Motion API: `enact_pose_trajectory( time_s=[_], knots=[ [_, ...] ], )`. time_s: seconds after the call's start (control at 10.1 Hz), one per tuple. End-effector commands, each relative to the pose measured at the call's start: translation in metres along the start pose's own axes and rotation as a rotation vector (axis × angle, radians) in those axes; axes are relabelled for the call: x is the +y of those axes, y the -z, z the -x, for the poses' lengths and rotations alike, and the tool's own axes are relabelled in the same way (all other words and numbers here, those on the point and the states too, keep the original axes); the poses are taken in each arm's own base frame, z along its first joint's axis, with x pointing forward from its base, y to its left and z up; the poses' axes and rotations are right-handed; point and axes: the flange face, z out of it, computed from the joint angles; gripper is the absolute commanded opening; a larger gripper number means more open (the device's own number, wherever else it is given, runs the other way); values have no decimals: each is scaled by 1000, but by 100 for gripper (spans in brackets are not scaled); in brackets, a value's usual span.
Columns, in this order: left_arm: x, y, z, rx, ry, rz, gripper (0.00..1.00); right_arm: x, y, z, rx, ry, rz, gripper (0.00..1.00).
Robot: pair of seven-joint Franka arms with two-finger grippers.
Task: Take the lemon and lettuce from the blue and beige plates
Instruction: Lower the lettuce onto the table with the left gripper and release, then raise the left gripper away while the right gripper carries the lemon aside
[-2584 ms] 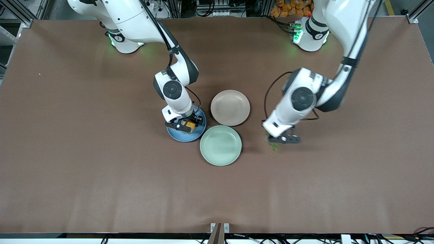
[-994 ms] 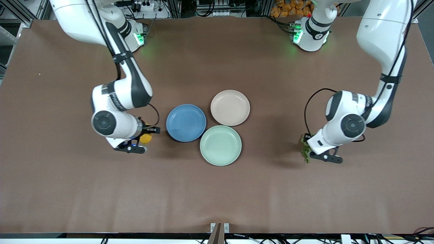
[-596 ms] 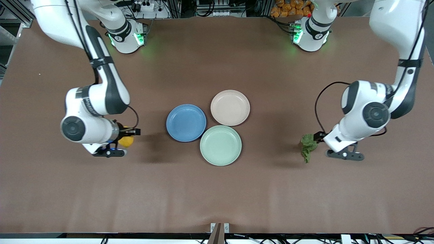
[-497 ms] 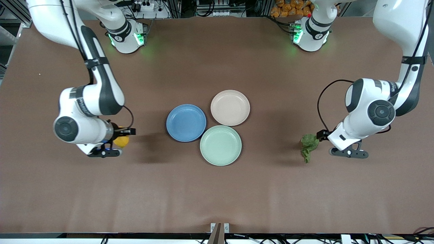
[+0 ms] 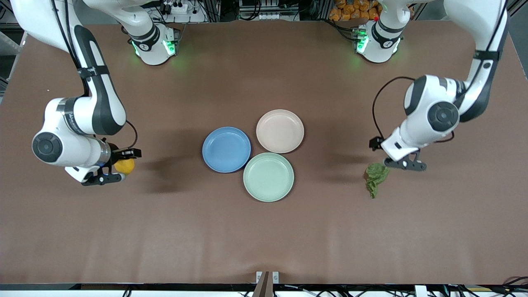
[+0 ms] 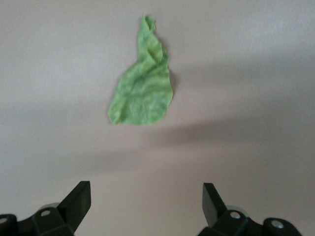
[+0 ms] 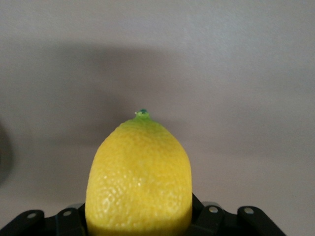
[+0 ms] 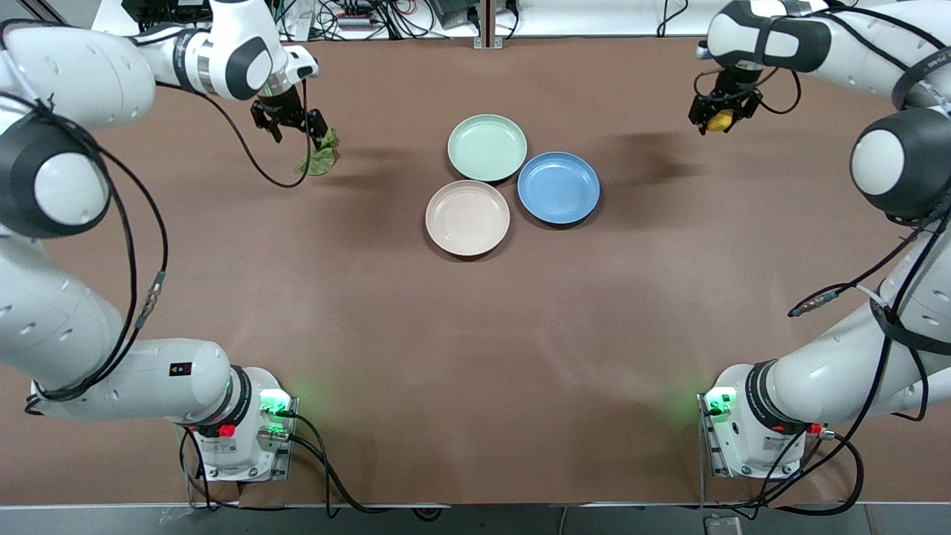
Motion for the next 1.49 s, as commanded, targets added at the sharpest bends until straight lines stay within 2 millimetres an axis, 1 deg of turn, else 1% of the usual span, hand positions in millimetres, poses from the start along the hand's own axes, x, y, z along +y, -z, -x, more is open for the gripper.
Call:
enact_pose_trajectory(
  time_s=[0.0,0.1,0.2,0.3,0.5,0.6,0.7,0.8,0.89,0.99,1.09,1.19,1.39],
  knots=[
    [4,11,51,-4,33,11,100,3,-9,28,29,23,10,58],
    [8,17,59,2,24,7,100,10,-24,35,46,12,10,58],
    [-7,36,64,0,48,6,100,12,-42,42,76,6,14,58],
    [-9,60,63,22,54,15,100,17,-54,47,96,8,17,58],
    [-6,116,47,63,76,61,100,21,-74,47,126,3,25,58],
    [-13,139,36,105,95,82,100,25,-82,44,132,-3,28,58],
    [-25,160,24,151,116,89,100,26,-92,41,145,-3,34,58],
    [-31,181,20,194,125,91,100,27,-104,38,146,-6,36,58],
    [-33,206,18,227,132,93,100,27,-114,35,154,-5,41,58],
    [-41,230,17,226,140,84,100,28,-123,33,153,-7,43,58],
    [-49,251,18,219,151,88,100,28,-131,32,152,-9,43,58],
    [-51,270,24,212,152,92,100,27,-136,31,147,-12,40,58],
    [-43,304,41,153,129,73,100,28,-144,29,151,-13,43,59]
  ],
)
